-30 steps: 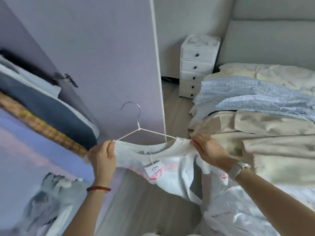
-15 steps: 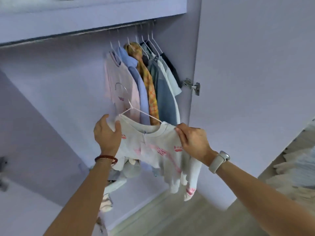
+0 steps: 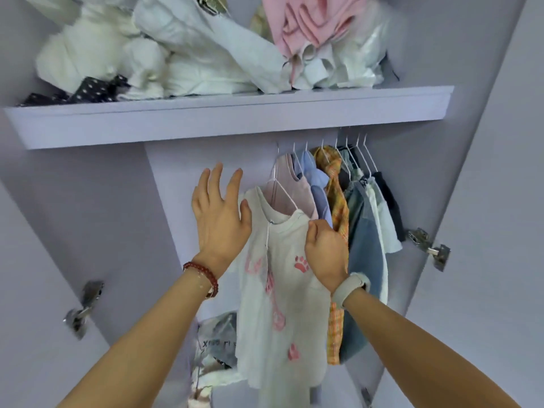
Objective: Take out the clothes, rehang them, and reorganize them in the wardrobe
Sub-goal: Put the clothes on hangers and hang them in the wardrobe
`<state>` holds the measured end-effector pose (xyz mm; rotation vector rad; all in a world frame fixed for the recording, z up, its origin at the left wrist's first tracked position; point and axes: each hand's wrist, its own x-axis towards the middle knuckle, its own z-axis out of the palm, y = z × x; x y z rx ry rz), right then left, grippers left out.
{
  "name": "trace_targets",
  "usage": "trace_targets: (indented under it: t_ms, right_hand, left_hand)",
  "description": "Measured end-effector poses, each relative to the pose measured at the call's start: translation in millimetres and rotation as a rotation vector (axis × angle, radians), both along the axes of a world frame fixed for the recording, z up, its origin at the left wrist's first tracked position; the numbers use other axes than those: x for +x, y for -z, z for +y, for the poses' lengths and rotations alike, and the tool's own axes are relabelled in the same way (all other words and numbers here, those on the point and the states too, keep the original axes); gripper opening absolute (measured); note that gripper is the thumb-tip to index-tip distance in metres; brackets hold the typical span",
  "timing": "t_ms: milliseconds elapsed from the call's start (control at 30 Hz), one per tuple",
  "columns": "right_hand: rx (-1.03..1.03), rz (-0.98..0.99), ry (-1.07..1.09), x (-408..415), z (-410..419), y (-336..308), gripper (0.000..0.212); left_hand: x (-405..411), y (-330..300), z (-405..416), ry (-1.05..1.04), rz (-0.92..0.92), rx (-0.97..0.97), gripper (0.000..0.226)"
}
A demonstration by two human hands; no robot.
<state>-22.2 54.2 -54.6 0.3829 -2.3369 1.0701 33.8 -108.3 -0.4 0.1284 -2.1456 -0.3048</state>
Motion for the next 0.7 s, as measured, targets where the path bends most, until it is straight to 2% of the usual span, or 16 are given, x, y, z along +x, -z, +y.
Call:
trace_targets:
  t_ms: [100, 167, 367, 533, 700]
  right_hand:
    - [-0.017, 0.023, 0.017, -34, -11, -12, 0.031]
    - [-0.068, 0.061, 0.027, -54, -19, -20, 0.030]
    - [-0.180, 0.041, -0.002, -113, -51, -34, 0.038]
    - [-0.030, -0.107, 0.012, -132, -67, -14, 0.038]
    - [-0.054, -0.177, -0.014, -128, -66, -7, 0.029]
  left_hand:
    - [-28, -25, 6, -0.096, 0.037, -0.182, 0.059]
    - [-47, -38, 5, -0.150, 0.036, -0.232, 0.066]
    - [-80, -40, -6, -0.254, -0.051, -0.198, 0.076]
    - [-85, -37, -16, -0.293, 0.007, -0.255, 0.083]
    - [-91, -35, -17, -0.263, 0.040, -0.209, 0.083]
